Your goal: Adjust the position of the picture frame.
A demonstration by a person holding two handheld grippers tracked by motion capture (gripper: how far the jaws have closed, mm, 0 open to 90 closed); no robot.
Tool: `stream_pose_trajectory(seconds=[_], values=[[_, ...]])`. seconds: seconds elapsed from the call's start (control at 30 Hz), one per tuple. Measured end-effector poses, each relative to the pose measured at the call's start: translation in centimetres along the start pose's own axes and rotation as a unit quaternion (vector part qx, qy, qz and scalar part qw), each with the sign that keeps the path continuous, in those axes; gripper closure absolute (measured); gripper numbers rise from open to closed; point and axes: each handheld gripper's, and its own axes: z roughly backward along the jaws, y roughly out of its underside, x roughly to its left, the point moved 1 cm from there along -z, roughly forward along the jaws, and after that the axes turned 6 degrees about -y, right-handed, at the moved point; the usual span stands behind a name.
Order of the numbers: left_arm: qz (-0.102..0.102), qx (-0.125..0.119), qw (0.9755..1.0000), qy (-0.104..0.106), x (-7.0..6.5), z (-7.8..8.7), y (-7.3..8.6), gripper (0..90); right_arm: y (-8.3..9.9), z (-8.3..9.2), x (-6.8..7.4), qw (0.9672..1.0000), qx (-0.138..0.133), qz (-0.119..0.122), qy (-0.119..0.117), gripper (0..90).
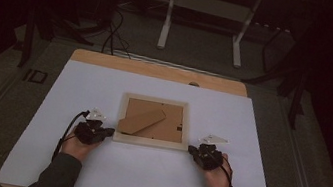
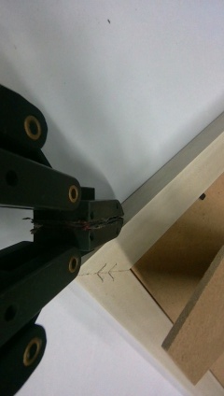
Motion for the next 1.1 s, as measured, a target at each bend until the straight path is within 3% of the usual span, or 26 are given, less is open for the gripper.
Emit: stream_pose_trajectory(seconds=[0.7, 1.1], values=[[0.020, -0.008, 0.9995, -0.021, 0.0, -0.4, -0.3, 90.0, 0.3, 0.3, 0.3, 0.9997, 0.005, 0.010, -0.021, 89.9], [0.008, -0.003, 0.9998, -0.018, -0.9, -0.3, -0.2, 90.0, 0.6, 0.6, -0.4, 0.9999, 0.000, 0.001, -0.014, 89.9]])
